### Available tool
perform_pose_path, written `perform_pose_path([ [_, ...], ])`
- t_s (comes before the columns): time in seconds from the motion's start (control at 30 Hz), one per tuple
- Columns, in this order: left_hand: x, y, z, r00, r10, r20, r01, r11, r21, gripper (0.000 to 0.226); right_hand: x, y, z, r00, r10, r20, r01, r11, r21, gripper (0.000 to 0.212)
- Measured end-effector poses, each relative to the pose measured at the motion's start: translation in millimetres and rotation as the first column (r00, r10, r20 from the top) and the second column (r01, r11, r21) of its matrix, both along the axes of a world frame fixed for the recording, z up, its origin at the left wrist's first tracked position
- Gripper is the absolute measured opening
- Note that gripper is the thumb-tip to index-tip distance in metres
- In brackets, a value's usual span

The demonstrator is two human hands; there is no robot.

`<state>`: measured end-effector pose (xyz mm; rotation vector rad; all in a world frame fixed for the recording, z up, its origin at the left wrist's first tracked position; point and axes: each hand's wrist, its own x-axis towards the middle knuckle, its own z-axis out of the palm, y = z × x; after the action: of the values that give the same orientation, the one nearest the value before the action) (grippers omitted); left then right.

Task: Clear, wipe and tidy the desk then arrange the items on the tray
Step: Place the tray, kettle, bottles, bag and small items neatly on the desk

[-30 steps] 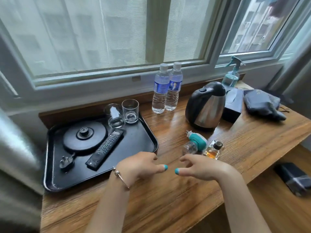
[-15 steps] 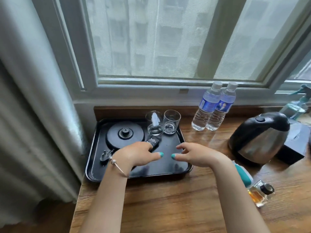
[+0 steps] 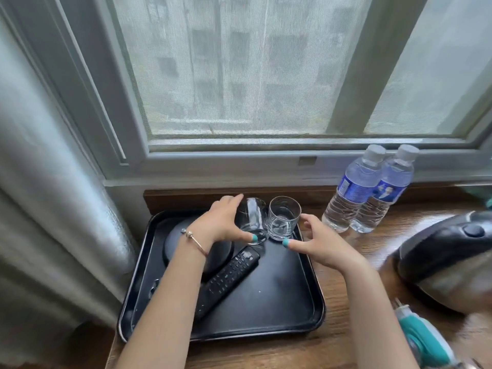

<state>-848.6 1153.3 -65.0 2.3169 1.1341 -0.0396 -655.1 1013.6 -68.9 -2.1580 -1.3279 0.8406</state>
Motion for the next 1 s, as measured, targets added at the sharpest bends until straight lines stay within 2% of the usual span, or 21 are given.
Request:
perform_pose_path([
  [0.2,10,25,-22,0.992,-0.085,0.098,0.087,0.996,-0.021,0.118,3,-1,-13,0.999,0.006,-0.043,-0.007,1.0,-0.009,0.086],
  [0.37,2,14,-23,0.94,-0.049,0.337,0.017,0.995,0.096,0.093,0,-8,-8,1.0,-0.007,-0.029,0.008,1.0,0.025,0.086],
  [0.47,-11,-6,-13,0.85,0.028,0.526,-0.098,0.99,0.105,0.087,-11,-21,2,0.991,-0.046,0.125,0.036,0.996,0.085,0.079],
  [0.53,-22,-25,-1,0.738,0.068,0.671,-0.2,0.972,0.122,0.087,-23,-32,12,0.965,-0.108,0.237,0.05,0.97,0.238,0.068],
  [0.57,-27,-35,7,0.686,0.061,0.725,-0.241,0.959,0.147,0.088,-31,-36,20,0.967,-0.13,0.221,0.046,0.936,0.35,0.062],
  [0.6,-32,-46,15,0.64,0.04,0.767,-0.272,0.946,0.178,0.09,-41,-40,28,0.983,-0.128,0.132,0.056,0.891,0.45,0.058],
  [0.67,-38,-69,33,0.552,-0.011,0.834,-0.319,0.921,0.223,0.092,-64,-44,45,0.974,-0.017,-0.228,0.136,0.844,0.519,0.059],
  [0.73,-40,-90,50,0.469,-0.045,0.882,-0.34,0.913,0.227,0.093,-84,-47,57,0.85,0.148,-0.506,0.171,0.83,0.53,0.062],
  [0.83,-40,-112,68,0.394,-0.077,0.916,-0.261,0.946,0.192,0.091,-102,-54,66,0.768,0.22,-0.601,0.259,0.752,0.606,0.051],
  [0.93,-53,-118,80,0.42,-0.121,0.9,-0.033,0.988,0.148,0.092,-101,-69,75,0.731,0.199,-0.653,0.366,0.693,0.621,0.06],
  [1.0,-64,-113,87,0.421,-0.132,0.897,0.114,0.989,0.092,0.092,-94,-80,82,0.742,0.194,-0.642,0.364,0.687,0.629,0.059],
])
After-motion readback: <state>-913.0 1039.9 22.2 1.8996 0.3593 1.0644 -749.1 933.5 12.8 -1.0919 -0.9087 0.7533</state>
